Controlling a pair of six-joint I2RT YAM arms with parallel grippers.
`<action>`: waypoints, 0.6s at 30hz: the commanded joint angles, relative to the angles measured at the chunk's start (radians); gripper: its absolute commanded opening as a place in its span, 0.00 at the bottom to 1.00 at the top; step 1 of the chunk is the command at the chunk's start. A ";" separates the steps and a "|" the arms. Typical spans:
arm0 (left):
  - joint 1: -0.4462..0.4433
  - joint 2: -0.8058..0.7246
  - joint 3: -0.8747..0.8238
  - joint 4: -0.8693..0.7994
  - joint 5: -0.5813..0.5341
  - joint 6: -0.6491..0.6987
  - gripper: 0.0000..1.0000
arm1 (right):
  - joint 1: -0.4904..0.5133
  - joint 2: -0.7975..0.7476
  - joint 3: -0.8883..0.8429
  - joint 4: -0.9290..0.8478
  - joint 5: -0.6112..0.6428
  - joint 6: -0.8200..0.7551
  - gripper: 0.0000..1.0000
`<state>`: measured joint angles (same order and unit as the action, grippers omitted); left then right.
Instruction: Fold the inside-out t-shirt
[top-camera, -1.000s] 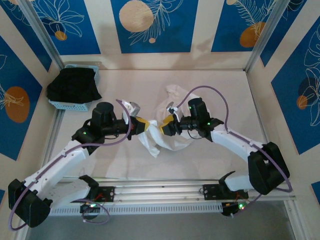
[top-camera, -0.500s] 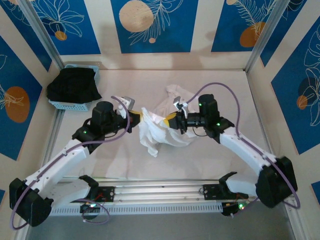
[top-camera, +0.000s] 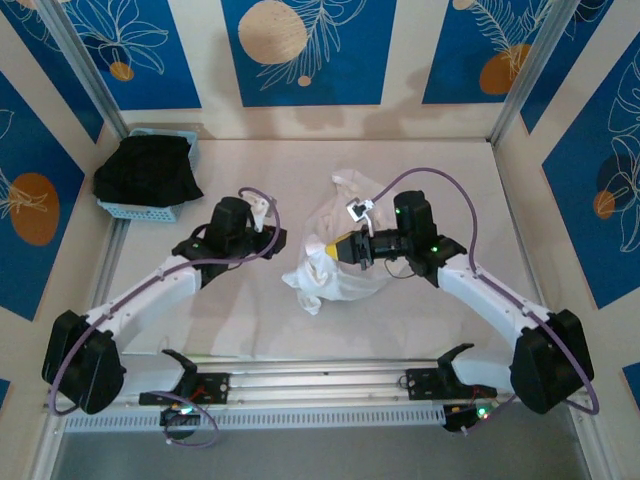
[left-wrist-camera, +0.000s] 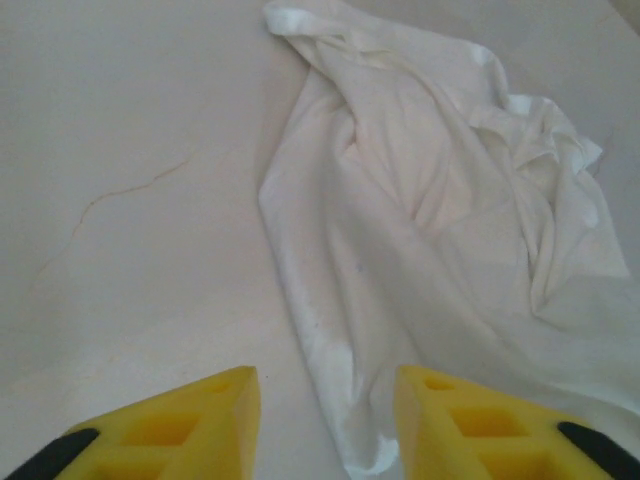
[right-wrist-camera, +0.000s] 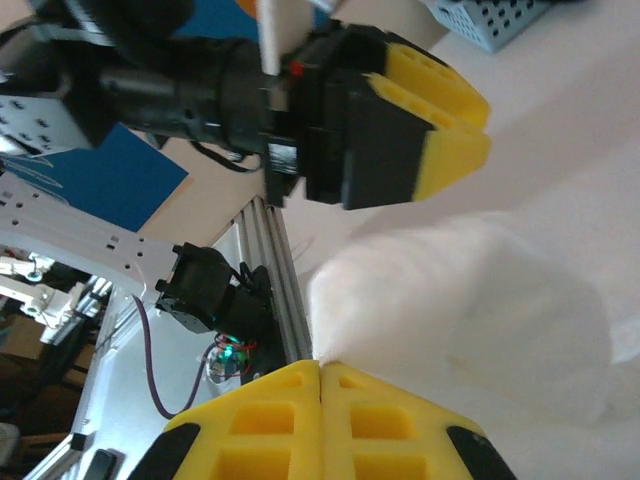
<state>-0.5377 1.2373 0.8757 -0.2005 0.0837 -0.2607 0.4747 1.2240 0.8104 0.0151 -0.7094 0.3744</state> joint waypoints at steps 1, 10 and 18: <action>0.000 -0.096 -0.030 -0.080 -0.010 -0.011 0.46 | -0.004 0.034 0.037 0.017 -0.020 0.073 0.00; -0.076 -0.204 -0.112 0.136 0.405 -0.098 0.55 | -0.011 0.065 0.066 -0.002 -0.026 0.069 0.00; -0.077 -0.064 -0.086 0.359 0.561 -0.252 0.49 | -0.018 0.028 0.054 -0.027 -0.005 0.052 0.00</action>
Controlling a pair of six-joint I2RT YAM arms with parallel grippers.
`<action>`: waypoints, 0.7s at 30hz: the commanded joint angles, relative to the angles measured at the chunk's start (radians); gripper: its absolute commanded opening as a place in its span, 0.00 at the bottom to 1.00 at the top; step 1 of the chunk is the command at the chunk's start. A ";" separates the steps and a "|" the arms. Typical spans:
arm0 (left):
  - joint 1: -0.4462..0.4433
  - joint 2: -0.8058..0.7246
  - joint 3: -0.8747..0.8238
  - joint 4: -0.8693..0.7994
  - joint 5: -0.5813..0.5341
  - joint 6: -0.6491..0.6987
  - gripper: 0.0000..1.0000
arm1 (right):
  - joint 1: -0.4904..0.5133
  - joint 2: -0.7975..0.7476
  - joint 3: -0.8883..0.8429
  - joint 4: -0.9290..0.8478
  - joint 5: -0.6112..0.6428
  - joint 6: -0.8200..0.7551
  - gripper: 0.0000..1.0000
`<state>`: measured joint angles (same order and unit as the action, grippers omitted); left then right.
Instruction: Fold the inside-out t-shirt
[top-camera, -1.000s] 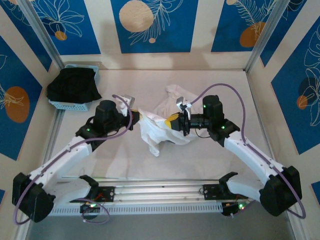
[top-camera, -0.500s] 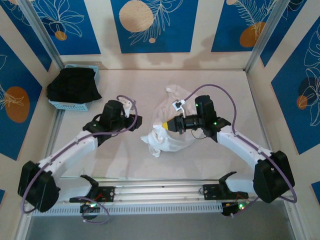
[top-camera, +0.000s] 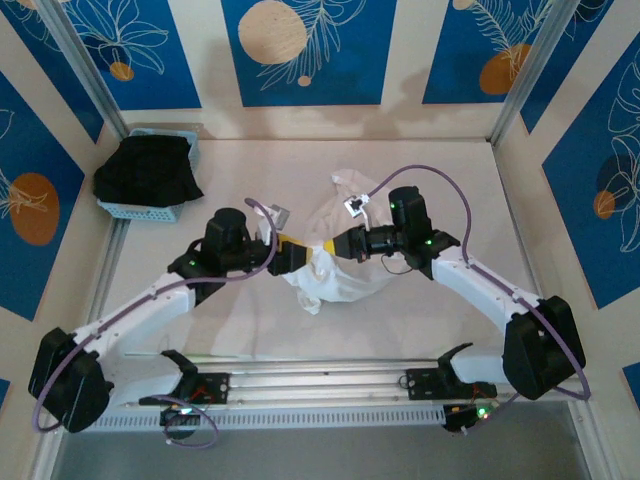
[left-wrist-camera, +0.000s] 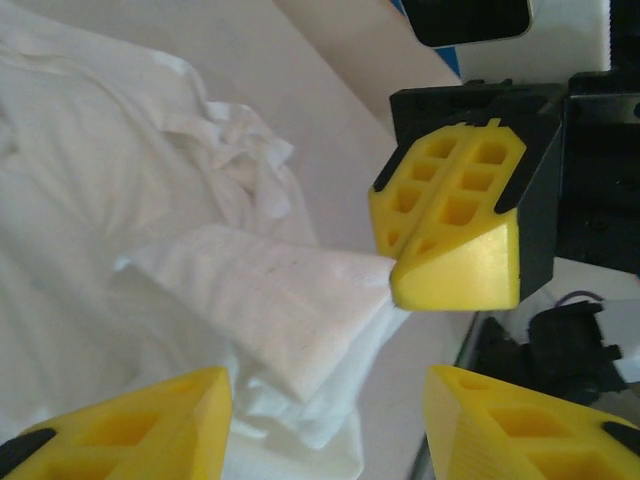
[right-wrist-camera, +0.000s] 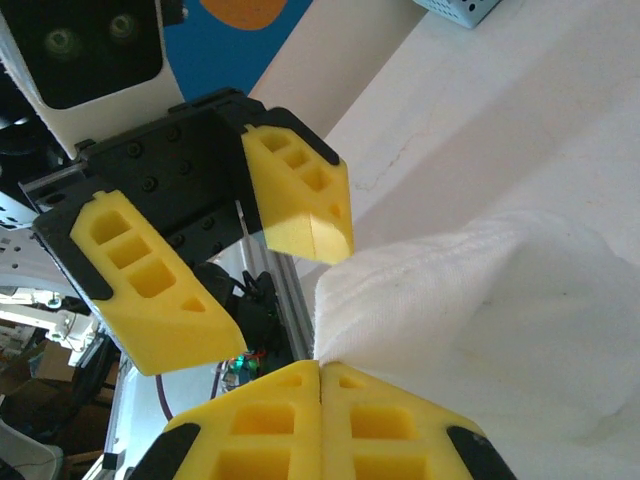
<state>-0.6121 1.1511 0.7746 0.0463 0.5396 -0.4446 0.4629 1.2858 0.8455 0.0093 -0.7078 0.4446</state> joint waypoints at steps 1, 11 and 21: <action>-0.003 0.037 0.022 0.110 0.111 -0.073 0.46 | -0.007 -0.038 0.018 -0.025 -0.004 -0.020 0.00; -0.003 0.079 0.038 0.124 0.109 -0.085 0.19 | -0.016 -0.058 0.011 -0.050 0.008 -0.050 0.00; -0.039 -0.012 0.137 0.081 0.097 -0.156 0.00 | 0.034 -0.064 0.155 -0.399 0.481 -0.216 0.00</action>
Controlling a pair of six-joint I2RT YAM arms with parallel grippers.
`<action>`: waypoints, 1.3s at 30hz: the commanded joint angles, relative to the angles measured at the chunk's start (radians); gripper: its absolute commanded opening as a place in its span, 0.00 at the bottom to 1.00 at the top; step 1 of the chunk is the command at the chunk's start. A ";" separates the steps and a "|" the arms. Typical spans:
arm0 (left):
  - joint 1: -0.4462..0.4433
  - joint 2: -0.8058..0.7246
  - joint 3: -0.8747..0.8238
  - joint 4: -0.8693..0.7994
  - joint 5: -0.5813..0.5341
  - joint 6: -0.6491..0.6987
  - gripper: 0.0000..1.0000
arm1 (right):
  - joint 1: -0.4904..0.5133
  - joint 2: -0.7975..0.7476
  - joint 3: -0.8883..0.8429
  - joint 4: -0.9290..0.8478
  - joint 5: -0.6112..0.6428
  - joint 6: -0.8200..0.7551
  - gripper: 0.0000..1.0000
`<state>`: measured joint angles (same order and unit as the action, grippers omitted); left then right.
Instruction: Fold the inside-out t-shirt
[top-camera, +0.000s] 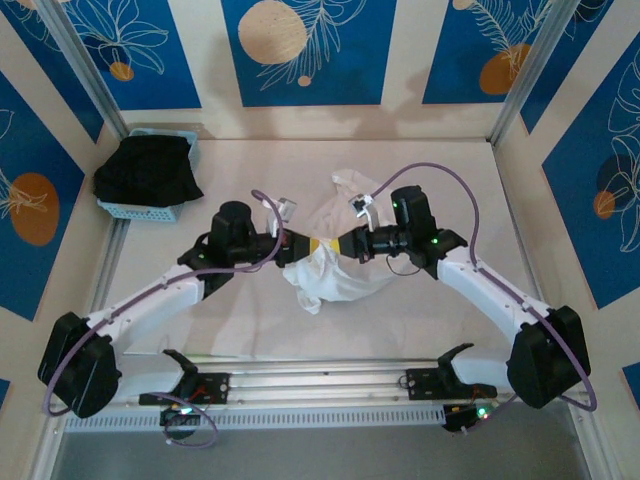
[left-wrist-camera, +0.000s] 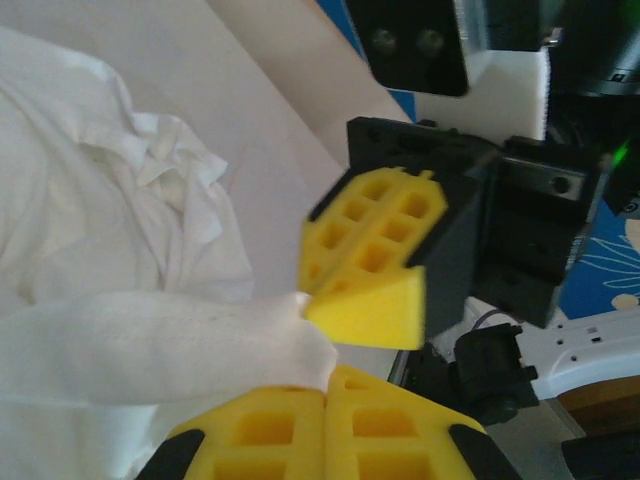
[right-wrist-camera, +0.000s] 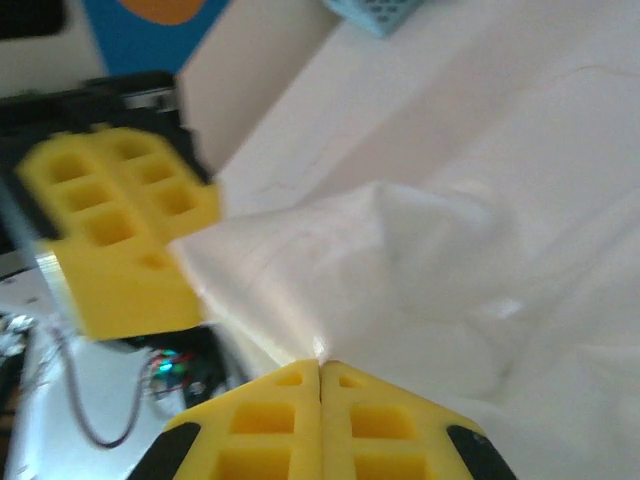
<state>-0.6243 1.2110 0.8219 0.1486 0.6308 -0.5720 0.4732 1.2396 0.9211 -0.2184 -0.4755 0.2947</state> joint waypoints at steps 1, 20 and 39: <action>-0.048 -0.085 0.111 -0.063 -0.019 -0.020 0.00 | 0.038 -0.022 0.095 -0.186 0.293 -0.069 0.01; -0.107 -0.111 0.157 -0.419 -0.514 0.099 0.00 | 0.186 -0.275 -0.195 0.021 0.311 -0.078 0.39; 0.360 -0.215 -0.073 -0.438 -0.412 0.000 0.14 | 0.651 0.353 0.175 -0.180 0.999 -0.491 0.44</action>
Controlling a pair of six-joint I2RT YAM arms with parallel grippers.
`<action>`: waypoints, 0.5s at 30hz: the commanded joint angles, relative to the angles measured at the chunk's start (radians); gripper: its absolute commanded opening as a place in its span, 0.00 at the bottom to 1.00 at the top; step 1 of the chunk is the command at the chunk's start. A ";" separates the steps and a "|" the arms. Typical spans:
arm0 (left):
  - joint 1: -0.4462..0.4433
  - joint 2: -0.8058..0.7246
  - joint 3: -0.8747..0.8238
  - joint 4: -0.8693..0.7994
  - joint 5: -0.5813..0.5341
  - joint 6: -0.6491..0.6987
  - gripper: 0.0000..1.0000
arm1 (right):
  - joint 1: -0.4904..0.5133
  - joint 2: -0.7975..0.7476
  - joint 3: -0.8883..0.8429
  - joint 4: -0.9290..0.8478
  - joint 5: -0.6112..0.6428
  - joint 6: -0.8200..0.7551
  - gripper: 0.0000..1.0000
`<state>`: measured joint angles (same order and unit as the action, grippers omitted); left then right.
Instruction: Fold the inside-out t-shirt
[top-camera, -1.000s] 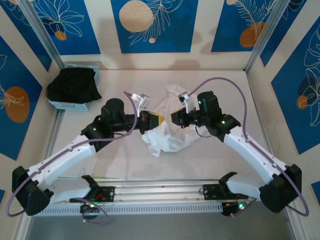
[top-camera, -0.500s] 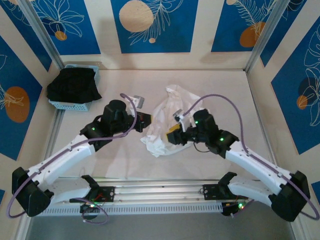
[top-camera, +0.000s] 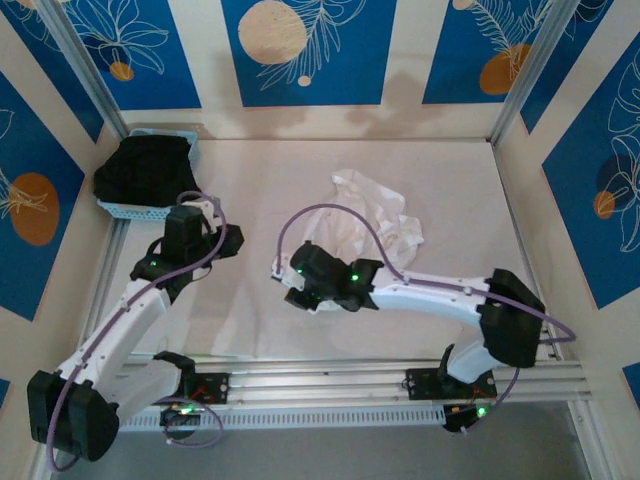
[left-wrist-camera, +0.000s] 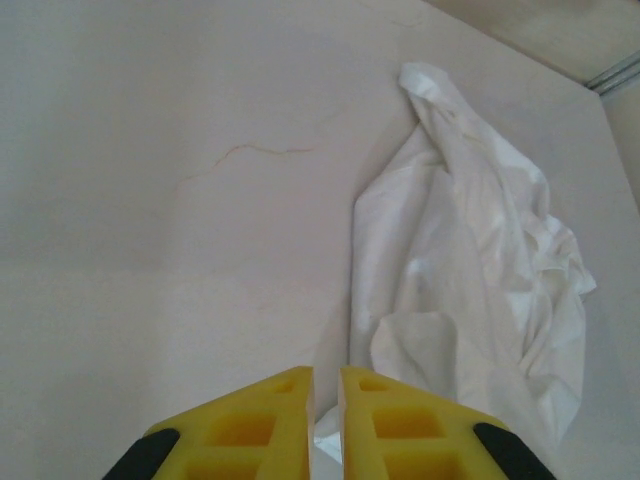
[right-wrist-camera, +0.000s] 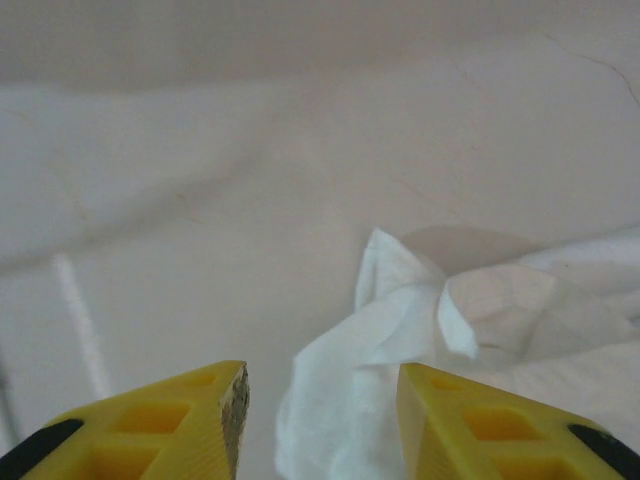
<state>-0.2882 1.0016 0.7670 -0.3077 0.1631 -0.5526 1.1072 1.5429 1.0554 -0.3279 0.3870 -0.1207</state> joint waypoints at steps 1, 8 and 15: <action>0.027 -0.004 -0.020 0.020 0.059 -0.020 0.14 | 0.022 0.068 0.048 -0.075 0.159 -0.081 0.44; 0.037 0.011 -0.023 0.027 0.085 -0.010 0.15 | 0.032 0.117 0.066 -0.066 0.252 -0.088 0.29; 0.037 0.043 -0.038 0.061 0.144 -0.009 0.15 | -0.002 -0.070 -0.027 -0.007 0.112 -0.014 0.04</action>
<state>-0.2638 1.0336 0.7494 -0.2813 0.2512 -0.5594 1.1240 1.5913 1.0599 -0.3679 0.5751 -0.1768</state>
